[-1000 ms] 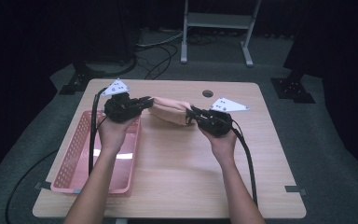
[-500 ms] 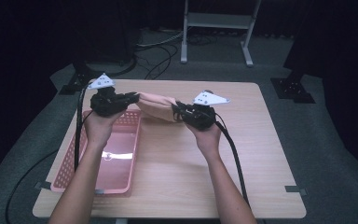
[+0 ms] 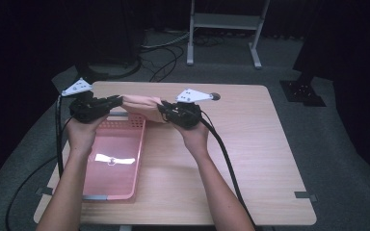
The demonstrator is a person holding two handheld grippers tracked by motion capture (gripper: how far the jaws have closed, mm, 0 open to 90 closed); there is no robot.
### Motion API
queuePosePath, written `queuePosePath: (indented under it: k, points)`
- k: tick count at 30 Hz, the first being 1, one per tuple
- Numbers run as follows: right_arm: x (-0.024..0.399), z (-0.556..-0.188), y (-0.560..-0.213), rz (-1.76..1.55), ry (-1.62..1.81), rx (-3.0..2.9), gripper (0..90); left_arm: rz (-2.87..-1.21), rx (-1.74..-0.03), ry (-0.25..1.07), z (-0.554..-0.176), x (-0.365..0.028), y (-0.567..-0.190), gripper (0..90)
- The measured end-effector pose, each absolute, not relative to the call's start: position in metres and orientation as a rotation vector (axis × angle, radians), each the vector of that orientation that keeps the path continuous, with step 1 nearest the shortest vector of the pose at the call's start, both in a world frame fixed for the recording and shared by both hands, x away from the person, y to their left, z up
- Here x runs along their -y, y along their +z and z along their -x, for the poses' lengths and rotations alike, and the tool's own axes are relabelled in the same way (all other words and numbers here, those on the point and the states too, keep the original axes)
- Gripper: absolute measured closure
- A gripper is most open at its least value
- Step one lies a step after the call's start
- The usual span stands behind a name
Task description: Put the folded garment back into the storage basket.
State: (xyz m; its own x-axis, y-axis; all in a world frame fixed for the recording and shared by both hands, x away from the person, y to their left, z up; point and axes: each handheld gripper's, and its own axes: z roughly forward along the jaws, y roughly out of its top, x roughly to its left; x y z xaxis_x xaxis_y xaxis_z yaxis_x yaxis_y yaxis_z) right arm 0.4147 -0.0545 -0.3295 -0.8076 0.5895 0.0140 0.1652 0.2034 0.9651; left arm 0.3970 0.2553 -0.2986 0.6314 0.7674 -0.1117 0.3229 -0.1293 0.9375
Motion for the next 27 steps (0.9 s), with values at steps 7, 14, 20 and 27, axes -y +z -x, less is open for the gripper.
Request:
queuePosePath:
  k: [7,14,20,27]
  points:
    - [0.028,-0.419,-0.328,-0.674,1.647,-2.155,80.5,-1.687,-0.942,0.508,-0.391,-0.285,-0.303,80.7]
    - [0.002,-0.42,-0.328,-0.63,1.656,-2.193,80.5,-1.673,-0.986,0.533,-0.386,-0.305,-0.307,80.8]
    - [-0.019,-0.422,-0.326,-0.591,1.663,-2.225,80.5,-1.636,-1.028,0.546,-0.379,-0.33,-0.312,80.8]
    - [-0.033,-0.411,-0.33,-0.539,1.656,-2.258,80.5,-1.623,-1.037,0.531,-0.368,-0.342,-0.318,80.8]
